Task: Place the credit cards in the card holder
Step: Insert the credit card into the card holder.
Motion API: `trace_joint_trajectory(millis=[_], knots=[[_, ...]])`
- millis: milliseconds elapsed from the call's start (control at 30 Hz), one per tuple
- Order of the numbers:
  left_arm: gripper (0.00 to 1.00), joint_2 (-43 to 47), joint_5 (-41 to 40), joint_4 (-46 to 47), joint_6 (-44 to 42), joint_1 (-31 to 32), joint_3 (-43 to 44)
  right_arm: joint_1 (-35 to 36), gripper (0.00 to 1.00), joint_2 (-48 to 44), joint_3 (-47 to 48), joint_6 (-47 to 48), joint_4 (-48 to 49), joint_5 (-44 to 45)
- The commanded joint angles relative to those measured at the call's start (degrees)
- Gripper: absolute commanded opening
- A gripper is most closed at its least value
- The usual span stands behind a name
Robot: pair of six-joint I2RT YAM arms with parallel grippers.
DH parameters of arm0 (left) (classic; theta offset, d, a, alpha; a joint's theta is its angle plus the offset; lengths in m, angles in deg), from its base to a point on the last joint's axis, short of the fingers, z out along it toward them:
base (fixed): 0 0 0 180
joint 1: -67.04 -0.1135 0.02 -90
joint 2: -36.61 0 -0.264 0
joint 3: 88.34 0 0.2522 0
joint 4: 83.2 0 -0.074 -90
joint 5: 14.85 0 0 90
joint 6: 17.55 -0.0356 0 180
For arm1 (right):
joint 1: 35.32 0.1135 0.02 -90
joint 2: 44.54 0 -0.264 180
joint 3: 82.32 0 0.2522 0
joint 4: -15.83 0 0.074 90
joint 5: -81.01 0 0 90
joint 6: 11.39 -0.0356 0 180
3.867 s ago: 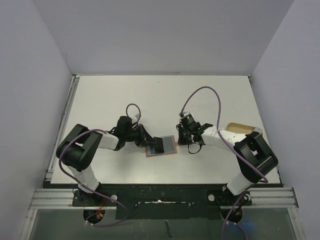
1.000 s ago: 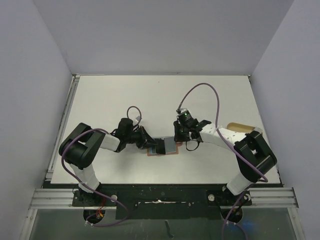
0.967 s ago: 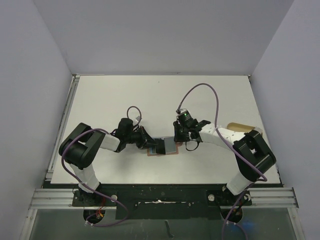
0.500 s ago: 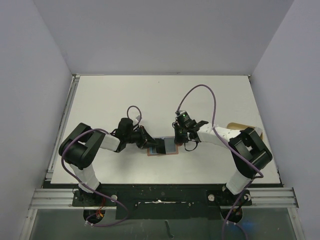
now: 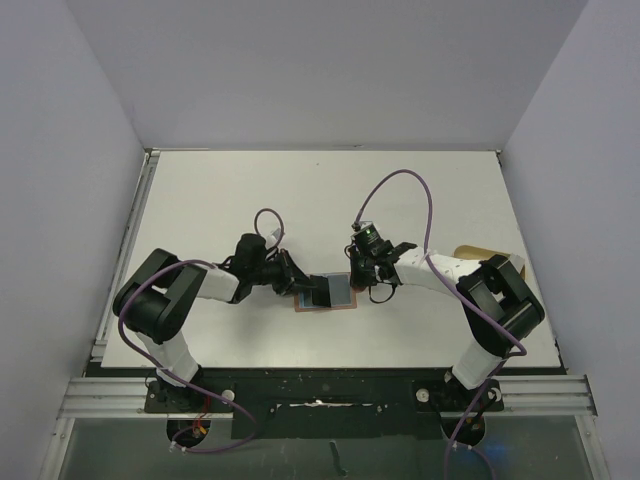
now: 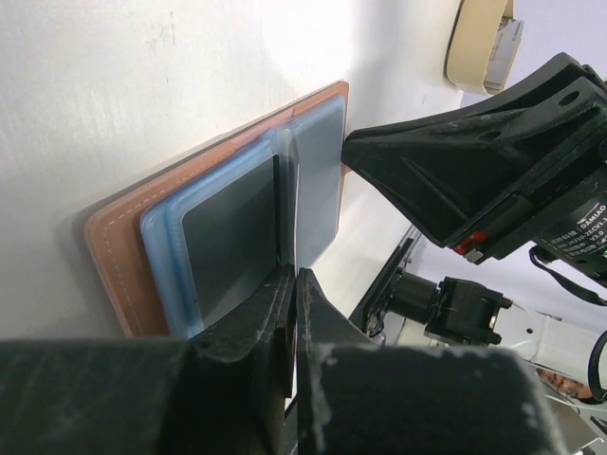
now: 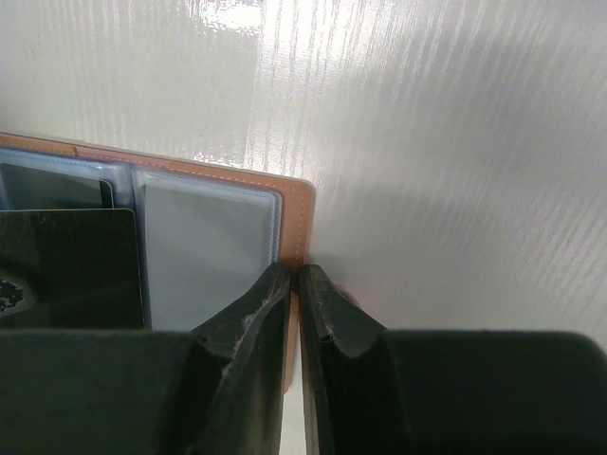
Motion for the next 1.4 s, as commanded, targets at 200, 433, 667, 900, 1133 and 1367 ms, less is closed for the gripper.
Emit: trace_joint_trajectory(millis=[200,433,667,900,1133,1367], knots=[[0.00,-1.6,1.4,-2.6,-4.0,-0.1,4.3,0.2,0.12,-0.3,-0.6,0.2,0.0,1.3],[0.00,-2.5,1.6,-4.8,-5.5,-0.4,5.4,0.2,0.12,-0.1,-0.4,0.3,0.0,1.3],[0.00,-4.4,3.0,-2.3,-4.1,-0.5,5.5,0.2,0.12,-0.1,-0.4,0.3,-0.2,1.3],[0.00,-5.9,3.5,2.9,-0.7,-0.4,4.1,0.2,0.11,0.1,-0.7,0.1,0.1,1.3],[0.00,-7.3,1.5,4.1,-0.6,-0.4,4.1,0.2,0.11,-0.2,-1.4,-0.2,0.3,1.2],[0.00,-7.6,0.2,5.0,-0.7,-0.4,3.7,0.2,0.11,-0.4,-1.8,-0.5,0.4,1.2]])
